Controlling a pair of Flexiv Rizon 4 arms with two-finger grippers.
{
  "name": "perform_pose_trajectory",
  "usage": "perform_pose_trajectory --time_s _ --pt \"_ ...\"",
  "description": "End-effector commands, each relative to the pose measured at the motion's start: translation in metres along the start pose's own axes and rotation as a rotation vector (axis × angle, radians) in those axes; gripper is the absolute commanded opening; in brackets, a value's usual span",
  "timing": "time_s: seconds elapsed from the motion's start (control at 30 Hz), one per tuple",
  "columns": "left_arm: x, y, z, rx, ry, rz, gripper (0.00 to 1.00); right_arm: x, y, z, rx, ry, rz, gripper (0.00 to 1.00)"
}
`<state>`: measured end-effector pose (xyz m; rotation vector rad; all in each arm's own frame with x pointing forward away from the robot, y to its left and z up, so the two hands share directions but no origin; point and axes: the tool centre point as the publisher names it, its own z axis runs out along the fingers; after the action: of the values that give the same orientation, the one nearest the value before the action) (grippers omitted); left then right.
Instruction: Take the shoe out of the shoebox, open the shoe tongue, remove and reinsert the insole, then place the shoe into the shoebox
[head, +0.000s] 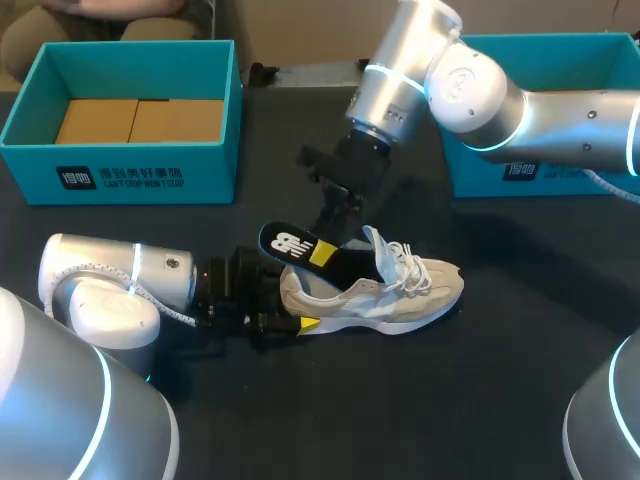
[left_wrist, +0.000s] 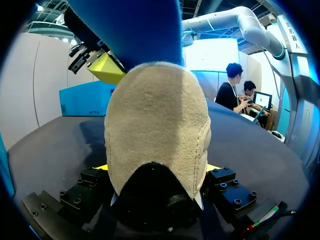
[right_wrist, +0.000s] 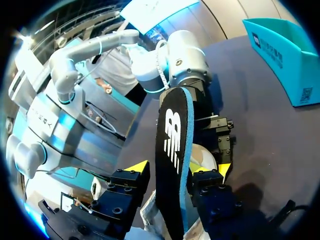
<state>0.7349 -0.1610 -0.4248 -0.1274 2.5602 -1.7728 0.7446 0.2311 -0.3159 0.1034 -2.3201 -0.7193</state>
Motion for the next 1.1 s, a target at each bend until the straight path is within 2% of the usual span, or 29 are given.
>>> perform_pose_trajectory --time_s 0.03,0.13,0.17,0.2,0.37,0.5,0.63,0.87,1.1 --pt "-0.001 0.001 0.001 -0.006 0.001 -0.001 0.0 -0.006 0.003 0.001 0.006 0.015 -0.005 0.4" --pt "-0.001 0.001 0.001 -0.006 0.001 -0.001 0.0 -0.008 0.004 0.002 0.005 0.017 -0.004 0.35" --pt "-0.001 0.001 0.001 -0.006 0.001 -0.001 0.0 -0.008 0.003 0.002 0.004 0.017 -0.003 0.29" --pt "-0.001 0.001 0.001 -0.006 0.001 -0.001 0.0 -0.009 0.003 0.002 0.002 0.017 -0.003 0.27" --pt "-0.001 0.001 0.001 -0.006 0.001 -0.001 0.0 -0.01 0.005 0.001 -0.006 0.018 0.002 0.21" --pt "-0.001 0.001 0.001 -0.006 0.001 -0.001 0.0 -0.012 0.004 0.002 -0.012 0.019 0.004 0.0" --pt "-0.001 0.001 0.001 -0.006 0.001 -0.001 0.0 -0.009 0.005 0.0 -0.012 -0.006 0.018 0.0" --pt "-0.001 0.001 0.001 -0.006 0.001 -0.001 0.0 -0.001 0.018 -0.024 -0.065 -0.144 0.016 0.0" --pt "-0.001 0.001 0.001 -0.006 0.001 -0.001 0.0 0.0 0.039 -0.053 -0.192 -0.319 -0.01 0.0"
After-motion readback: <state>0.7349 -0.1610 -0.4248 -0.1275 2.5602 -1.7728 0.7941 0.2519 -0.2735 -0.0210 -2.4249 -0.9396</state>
